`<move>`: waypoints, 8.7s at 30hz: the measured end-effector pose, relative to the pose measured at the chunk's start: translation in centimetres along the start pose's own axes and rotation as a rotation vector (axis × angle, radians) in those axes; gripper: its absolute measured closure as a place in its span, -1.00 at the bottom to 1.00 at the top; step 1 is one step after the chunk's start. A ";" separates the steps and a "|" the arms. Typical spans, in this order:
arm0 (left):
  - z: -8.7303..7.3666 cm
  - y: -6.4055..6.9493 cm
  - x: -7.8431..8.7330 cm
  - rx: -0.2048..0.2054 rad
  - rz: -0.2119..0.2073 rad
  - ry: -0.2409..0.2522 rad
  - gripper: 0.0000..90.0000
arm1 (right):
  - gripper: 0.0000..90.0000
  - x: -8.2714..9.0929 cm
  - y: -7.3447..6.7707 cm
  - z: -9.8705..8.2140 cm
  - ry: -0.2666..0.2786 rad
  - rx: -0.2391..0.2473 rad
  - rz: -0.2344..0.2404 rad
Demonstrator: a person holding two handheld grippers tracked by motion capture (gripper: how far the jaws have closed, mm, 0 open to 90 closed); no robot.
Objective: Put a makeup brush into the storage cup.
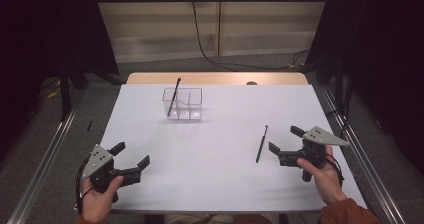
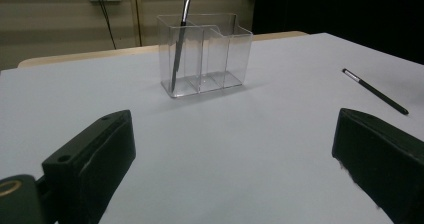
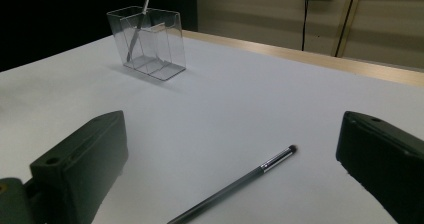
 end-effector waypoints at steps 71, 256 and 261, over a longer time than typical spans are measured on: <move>-0.5 -0.5 -0.6 -0.050 0.000 -0.045 -0.92 | -0.66 -10.1 0.4 0.3 -1.081 -0.048 0.008; 2.4 4.3 -3.4 -0.100 -0.133 0.012 -0.92 | 0.88 -4.7 -7.9 3.3 -0.093 0.084 0.378; 3.2 5.3 -4.2 -0.104 -0.165 0.019 -0.92 | 0.88 -5.0 -8.9 3.4 -0.090 0.094 0.405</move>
Point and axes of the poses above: each handheld gripper's, and its own axes: x roughly backward along the jaws, z roughly out of its top, y roughly to its right, the point moved 4 cm from there along -x, roughly forward along the jaws, and after that the axes turned 6 degrees about -y, right-handed, at the moved point
